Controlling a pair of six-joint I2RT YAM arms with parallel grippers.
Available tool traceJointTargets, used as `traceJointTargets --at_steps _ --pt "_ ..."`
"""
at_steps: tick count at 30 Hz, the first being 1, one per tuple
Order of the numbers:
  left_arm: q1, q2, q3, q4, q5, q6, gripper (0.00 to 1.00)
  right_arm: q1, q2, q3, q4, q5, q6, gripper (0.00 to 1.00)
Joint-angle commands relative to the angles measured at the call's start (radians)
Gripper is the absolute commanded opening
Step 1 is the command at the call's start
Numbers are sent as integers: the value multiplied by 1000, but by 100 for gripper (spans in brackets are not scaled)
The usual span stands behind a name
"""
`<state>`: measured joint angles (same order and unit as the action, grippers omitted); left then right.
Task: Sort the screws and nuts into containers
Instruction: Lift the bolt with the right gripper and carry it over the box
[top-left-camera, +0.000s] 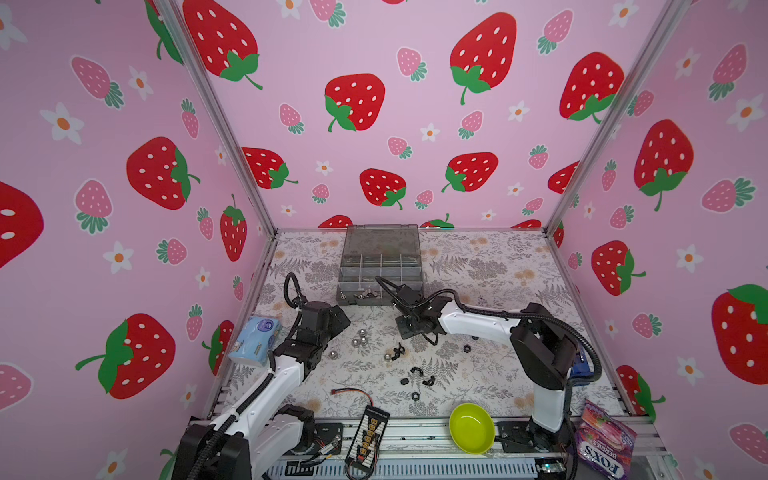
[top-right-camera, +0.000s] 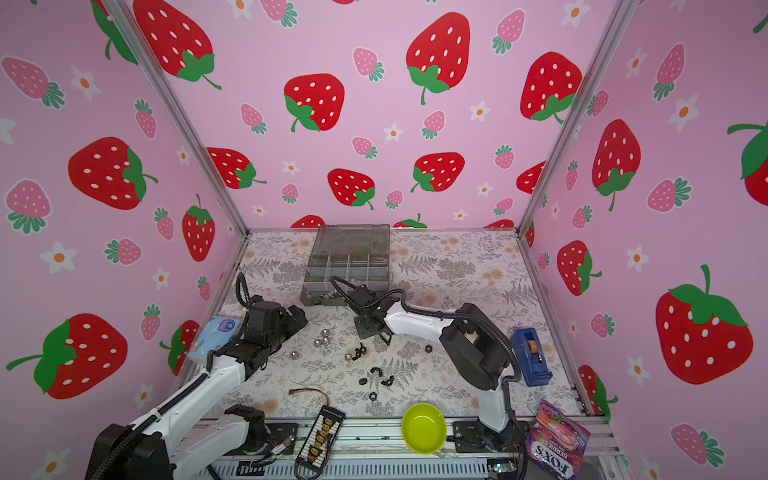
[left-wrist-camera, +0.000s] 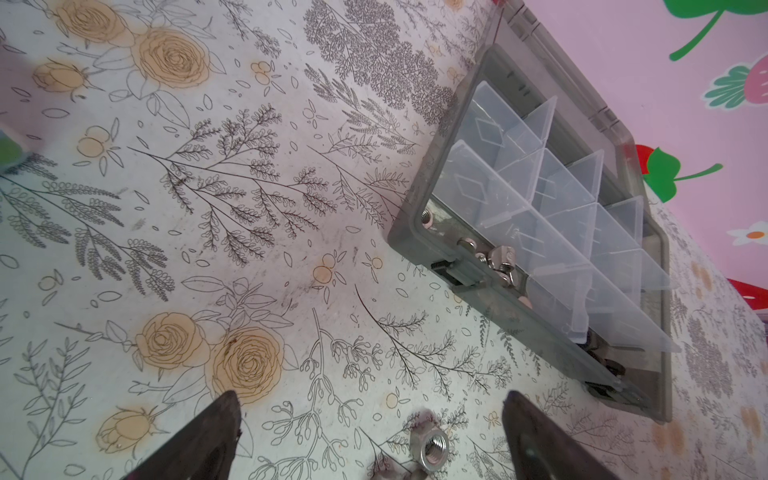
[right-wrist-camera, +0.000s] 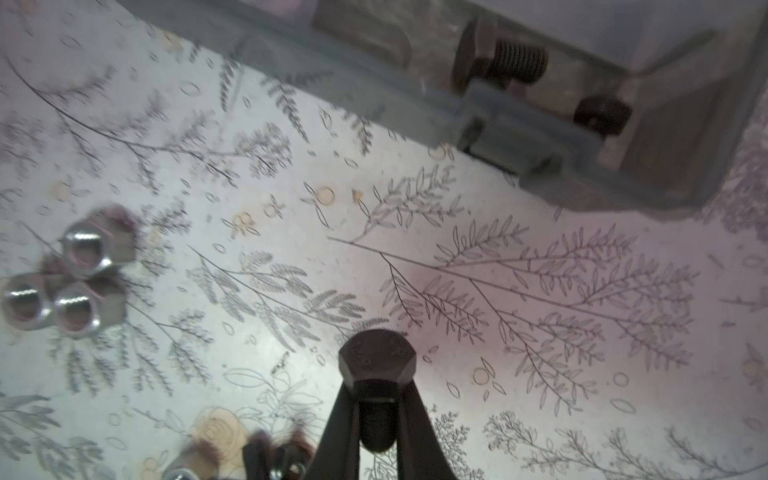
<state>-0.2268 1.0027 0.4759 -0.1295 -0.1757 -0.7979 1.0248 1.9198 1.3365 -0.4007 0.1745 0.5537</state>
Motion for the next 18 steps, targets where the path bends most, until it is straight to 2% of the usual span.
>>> traceJointTargets --at_steps 1,18 --pt "4 -17 24 -6 -28 -6 99 -9 24 69 1 20 -49 3" --pt "6 -6 38 -7 -21 1 99 -105 162 338 15 -3 -93 5"
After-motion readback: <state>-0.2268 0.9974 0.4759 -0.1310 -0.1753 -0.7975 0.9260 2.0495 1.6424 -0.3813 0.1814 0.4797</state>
